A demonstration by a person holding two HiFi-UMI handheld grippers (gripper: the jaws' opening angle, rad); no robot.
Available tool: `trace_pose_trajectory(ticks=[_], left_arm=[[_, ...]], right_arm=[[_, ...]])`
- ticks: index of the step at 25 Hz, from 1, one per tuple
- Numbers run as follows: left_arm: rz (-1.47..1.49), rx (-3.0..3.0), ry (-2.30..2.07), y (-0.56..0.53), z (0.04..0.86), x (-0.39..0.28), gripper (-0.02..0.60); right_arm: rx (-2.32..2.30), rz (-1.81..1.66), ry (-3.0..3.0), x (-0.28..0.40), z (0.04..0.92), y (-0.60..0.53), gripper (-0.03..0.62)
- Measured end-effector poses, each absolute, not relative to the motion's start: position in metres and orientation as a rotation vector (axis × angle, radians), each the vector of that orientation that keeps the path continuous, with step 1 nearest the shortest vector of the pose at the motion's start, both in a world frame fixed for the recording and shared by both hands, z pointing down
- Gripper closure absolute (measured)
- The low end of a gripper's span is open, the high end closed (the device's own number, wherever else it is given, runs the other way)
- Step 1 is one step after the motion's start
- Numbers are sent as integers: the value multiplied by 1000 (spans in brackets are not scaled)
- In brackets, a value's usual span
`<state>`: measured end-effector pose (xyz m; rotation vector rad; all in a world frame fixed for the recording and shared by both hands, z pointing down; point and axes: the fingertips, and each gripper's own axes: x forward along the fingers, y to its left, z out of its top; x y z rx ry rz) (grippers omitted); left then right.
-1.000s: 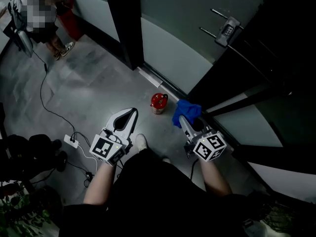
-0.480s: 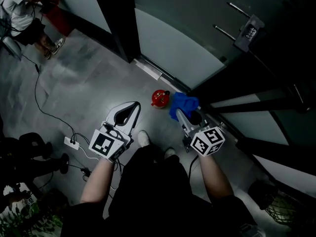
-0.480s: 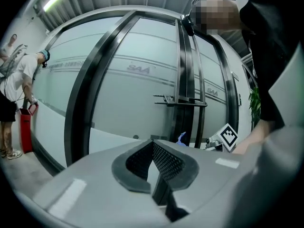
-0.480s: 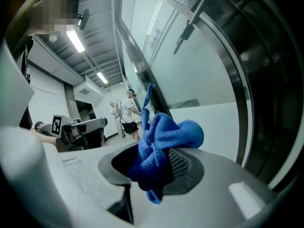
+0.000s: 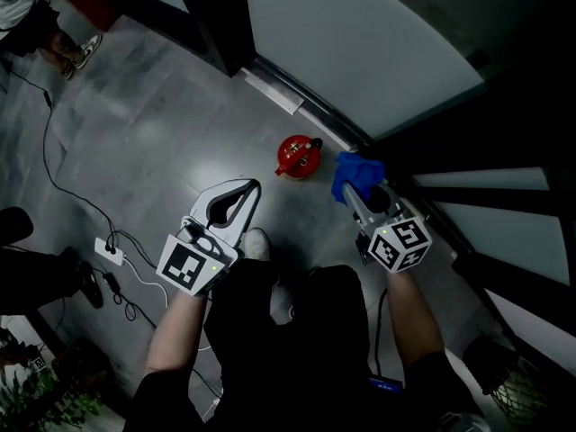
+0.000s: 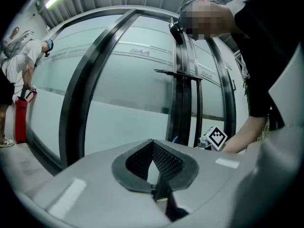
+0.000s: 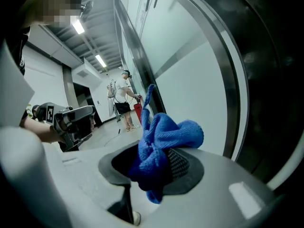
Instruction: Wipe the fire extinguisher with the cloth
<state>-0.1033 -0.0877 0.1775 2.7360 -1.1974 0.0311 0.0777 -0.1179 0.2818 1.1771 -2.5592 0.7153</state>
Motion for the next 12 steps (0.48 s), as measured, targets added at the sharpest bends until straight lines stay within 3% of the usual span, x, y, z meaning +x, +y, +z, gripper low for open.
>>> trace_pose_trajectory(ticks=[6,12], left_arm=[[44,2808,-1189,-98,329,-101,575],[-50,2839,-1174,-76,383,-101,575]], right_arm=[[1138,549,-2592,71,434,-167,459],[1185,524,-2687,62,480,-195,459]])
